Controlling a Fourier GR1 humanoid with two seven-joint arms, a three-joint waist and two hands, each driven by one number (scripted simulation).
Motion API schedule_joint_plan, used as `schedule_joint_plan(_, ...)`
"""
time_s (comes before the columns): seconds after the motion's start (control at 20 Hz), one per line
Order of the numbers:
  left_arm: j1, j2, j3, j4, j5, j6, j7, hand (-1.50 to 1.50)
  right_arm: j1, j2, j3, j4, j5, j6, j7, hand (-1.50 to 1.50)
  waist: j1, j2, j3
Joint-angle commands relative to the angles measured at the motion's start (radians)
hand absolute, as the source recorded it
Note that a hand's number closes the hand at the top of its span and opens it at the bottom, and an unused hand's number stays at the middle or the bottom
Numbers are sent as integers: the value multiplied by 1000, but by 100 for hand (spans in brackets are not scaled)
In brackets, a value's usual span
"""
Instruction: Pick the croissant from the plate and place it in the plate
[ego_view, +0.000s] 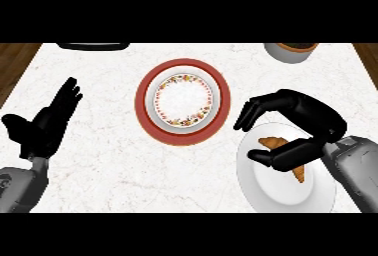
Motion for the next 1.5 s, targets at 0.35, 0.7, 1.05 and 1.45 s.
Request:
schedule_joint_plan(0.35,-2,-74,-55,9,-22,52,78,0,12,-226,43,318,308,302,-588,-150,19,4,8)
schedule_joint_plan(0.7,-15,-83,-65,-5,-44,75,120,0,-46,-297,179,461,532,132,-829,-150,25,-4,5)
schedule_joint_plan(1.05,-34,-133,-76,66,-81,88,88,0,-142,-270,333,585,690,17,-889,-150,-1,-7,0)
schedule_joint_plan(1.45,24,-123,-47,11,-80,67,104,0,-239,-197,400,780,886,-205,-938,-150,-6,-14,0)
